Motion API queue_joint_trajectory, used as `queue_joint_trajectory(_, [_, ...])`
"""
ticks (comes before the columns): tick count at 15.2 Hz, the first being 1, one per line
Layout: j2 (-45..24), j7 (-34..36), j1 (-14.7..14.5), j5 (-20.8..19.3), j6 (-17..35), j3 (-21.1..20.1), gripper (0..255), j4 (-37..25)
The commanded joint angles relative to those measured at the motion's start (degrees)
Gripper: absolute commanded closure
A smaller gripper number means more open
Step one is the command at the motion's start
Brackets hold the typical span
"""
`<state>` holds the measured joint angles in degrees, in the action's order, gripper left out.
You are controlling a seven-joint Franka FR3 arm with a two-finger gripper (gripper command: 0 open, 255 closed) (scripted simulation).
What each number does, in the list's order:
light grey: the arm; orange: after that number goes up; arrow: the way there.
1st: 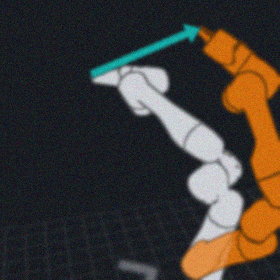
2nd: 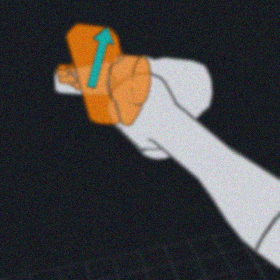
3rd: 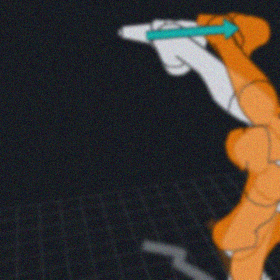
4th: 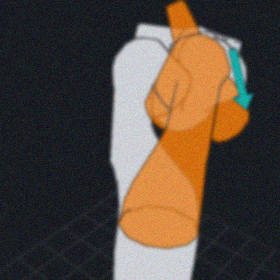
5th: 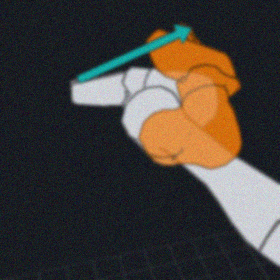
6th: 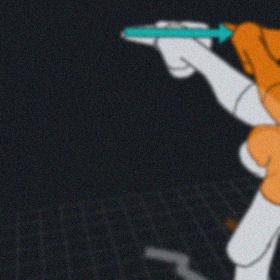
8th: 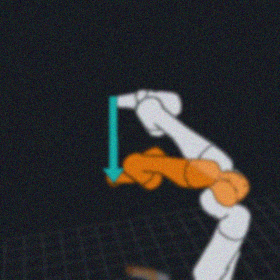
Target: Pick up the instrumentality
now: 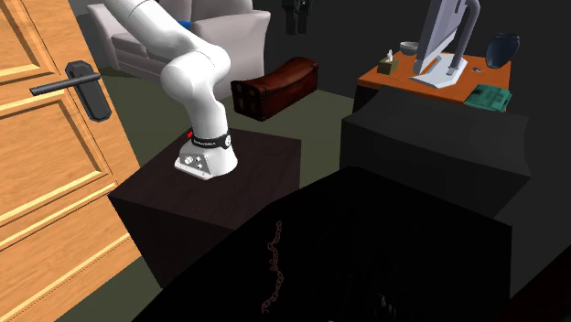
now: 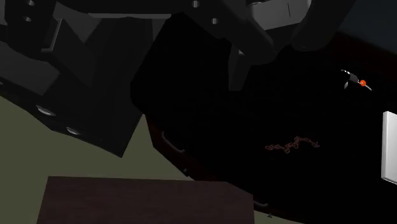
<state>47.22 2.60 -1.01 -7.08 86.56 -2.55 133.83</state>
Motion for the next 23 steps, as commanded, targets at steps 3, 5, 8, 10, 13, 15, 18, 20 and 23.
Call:
queue_joint_trajectory(3, [1.1, -1.0, 0.7, -1.4, 4.1, 1.8, 0, 3.7])
queue_joint_trajectory(5, [1.9, -1.9, 1.5, -2.8, 8.2, 3.7, 0, 7.2])
queue_joint_trajectory(8, [2.3, -3.2, 3.0, -5.1, 14.8, 6.7, 0, 11.9])
queue_joint_trajectory(10, [2.0, -4.1, 4.0, -6.7, 19.3, 8.8, 0, 14.6])
queue_joint_trajectory(13, [0.5, -5.4, 5.7, -9.2, 26.5, 12.1, 0, 18.1])
queue_joint_trajectory(15, [-1.1, -6.3, 6.9, -10.8, 31.5, 14.5, 0, 19.9])
queue_joint_trajectory(18, [-4.6, -7.6, 8.5, -13.1, 39.5, 18.1, 0, 21.9])
queue_joint_trajectory(20, [-7.7, -8.5, 9.5, -14.4, 45.0, 20.7, 0, 22.8])
queue_joint_trajectory(23, [-13.4, -10.0, 10.4, -15.9, 53.4, 24.6, 0, 23.2])
